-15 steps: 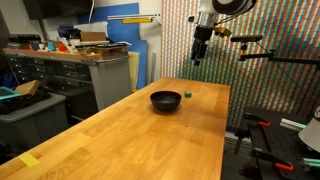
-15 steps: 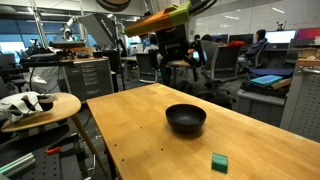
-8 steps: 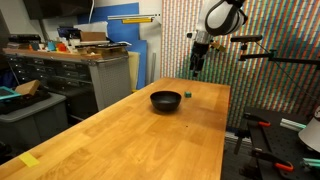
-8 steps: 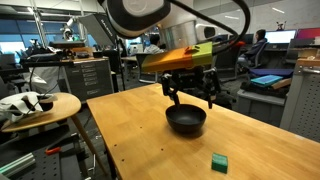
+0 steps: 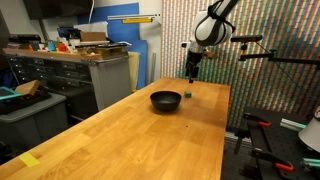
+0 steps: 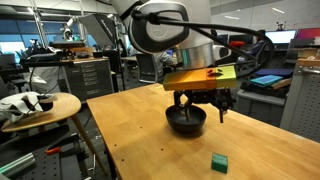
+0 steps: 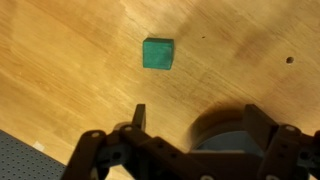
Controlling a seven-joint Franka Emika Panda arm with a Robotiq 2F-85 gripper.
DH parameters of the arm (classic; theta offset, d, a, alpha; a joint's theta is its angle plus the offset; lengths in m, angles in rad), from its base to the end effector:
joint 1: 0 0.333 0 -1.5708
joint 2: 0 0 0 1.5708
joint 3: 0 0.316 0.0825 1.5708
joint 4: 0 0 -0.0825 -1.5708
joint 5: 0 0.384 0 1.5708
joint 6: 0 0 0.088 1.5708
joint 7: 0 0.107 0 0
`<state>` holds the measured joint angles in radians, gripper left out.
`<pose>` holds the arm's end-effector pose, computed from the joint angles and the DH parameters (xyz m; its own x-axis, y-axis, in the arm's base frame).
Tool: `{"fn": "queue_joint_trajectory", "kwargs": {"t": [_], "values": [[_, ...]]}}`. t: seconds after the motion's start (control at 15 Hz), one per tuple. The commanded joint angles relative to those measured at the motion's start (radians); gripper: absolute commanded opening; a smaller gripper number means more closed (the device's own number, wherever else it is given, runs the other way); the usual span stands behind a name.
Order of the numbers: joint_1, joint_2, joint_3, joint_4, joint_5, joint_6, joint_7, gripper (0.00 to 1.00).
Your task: Put the green cube inside the black bowl
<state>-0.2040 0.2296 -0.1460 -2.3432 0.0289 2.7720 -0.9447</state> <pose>0.5031 -0.1855 0.2567 0.8292 0.5493 0.1035 0.5288 -0.8309 0.1729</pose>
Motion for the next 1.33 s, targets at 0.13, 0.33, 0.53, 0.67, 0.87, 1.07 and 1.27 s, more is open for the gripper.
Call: {"fn": "queue_joint_trajectory", "kwargs": {"t": [0.13,0.33,0.53,0.67,0.87,1.07,1.27], "values": [[-0.094,0.128,0.058,0.152,0.007,-0.034,-0.065,1.00],[-0.124,0.182,0.065,0.210,-0.003,-0.041,-0.058,1.00],[-0.145,0.223,0.071,0.249,-0.010,-0.062,-0.053,1.00],[-0.153,0.242,0.073,0.266,-0.015,-0.081,-0.049,1.00],[-0.155,0.272,0.065,0.283,-0.030,-0.092,-0.039,1.00],[-0.156,0.297,0.059,0.296,-0.042,-0.108,-0.030,1.00],[-0.160,0.313,0.058,0.307,-0.045,-0.134,-0.022,1.00]]}}
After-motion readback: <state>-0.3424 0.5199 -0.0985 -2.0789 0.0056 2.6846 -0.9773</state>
